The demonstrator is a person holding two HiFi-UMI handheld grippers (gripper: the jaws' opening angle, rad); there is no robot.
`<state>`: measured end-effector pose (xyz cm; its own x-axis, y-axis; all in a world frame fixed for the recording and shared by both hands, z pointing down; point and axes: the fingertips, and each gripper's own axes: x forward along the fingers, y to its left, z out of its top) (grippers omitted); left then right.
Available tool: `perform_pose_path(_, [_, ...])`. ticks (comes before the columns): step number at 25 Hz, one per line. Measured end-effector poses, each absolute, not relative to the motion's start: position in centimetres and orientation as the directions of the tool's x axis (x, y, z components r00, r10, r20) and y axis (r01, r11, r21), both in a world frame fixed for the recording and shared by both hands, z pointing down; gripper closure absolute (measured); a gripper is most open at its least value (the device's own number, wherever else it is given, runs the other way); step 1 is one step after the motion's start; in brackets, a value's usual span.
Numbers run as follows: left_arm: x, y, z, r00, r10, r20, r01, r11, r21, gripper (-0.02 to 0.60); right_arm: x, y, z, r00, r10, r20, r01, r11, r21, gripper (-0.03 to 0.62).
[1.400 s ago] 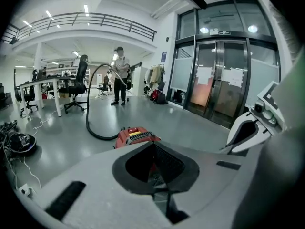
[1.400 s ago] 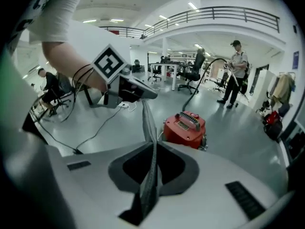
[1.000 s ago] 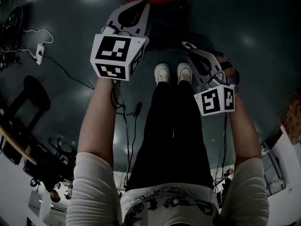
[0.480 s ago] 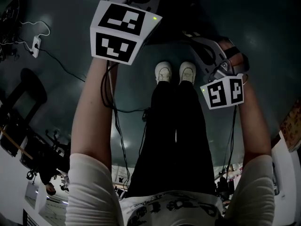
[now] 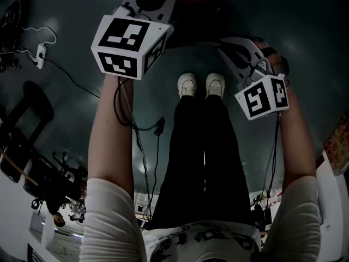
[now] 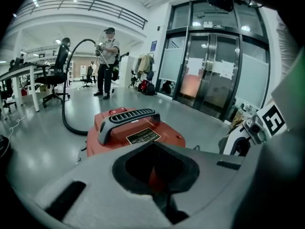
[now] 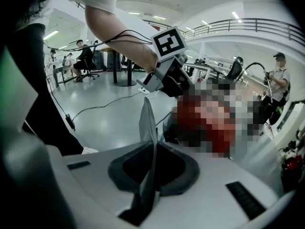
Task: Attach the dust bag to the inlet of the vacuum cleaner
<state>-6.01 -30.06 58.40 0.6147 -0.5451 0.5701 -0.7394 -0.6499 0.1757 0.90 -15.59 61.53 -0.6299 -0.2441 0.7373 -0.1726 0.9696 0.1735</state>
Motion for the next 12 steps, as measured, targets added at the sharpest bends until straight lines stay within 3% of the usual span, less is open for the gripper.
perform_pose_path(5, [-5.9, -30.2, 58.1, 0.622, -0.552, 0.556, -0.729, -0.667, 0.153, 0.578, 1.3, -15.6, 61.9, -0.612, -0.217, 0.761, -0.063, 0.972, 0.227, 0.569])
perform_pose_path(12, [-6.3, -29.9, 58.9, 0.658, -0.496, 0.567, -0.683, -0.71, 0.17, 0.578, 0.0, -16.5, 62.5, -0.609, -0.187, 0.771, -0.022, 0.975, 0.22, 0.569])
